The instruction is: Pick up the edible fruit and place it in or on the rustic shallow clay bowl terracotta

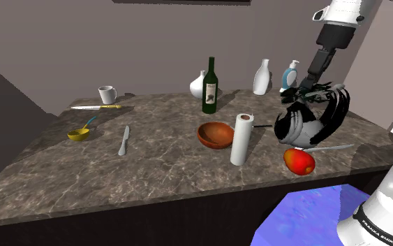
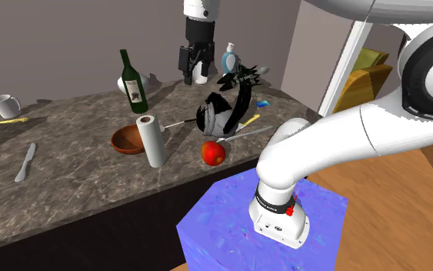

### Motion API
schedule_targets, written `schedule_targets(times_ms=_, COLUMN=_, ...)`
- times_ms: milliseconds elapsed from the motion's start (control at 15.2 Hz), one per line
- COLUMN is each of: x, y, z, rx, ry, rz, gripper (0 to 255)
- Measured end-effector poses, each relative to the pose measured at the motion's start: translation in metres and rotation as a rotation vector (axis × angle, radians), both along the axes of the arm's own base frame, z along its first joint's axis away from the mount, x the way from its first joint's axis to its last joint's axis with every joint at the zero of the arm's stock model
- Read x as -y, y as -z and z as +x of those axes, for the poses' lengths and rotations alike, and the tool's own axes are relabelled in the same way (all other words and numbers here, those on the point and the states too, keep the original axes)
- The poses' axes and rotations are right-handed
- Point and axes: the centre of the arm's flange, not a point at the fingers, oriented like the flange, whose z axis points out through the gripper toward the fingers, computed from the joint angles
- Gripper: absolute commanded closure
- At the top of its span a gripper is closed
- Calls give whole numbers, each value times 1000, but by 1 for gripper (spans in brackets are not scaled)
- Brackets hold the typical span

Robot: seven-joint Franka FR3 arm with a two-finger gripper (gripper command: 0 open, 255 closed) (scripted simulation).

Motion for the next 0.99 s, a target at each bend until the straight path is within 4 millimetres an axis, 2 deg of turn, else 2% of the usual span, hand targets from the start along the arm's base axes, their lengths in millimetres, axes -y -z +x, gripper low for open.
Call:
schedule_targets(times_ms=66, x=0, y=0, z=0, rx=0, ry=0, rz=0, gripper=0)
schedule_targets(times_ms=198, x=-5, y=14, z=2, rx=-22, ry=29, rz=-19, gripper=0)
schedule_targets(times_ms=660, x=-36, y=96, z=-7, rx=-145, ry=190, rz=-125, gripper=0)
schedule_targets(times_ms=990, x=-50, y=161, z=-17, rx=-235, ry=312, rz=-204, gripper=0)
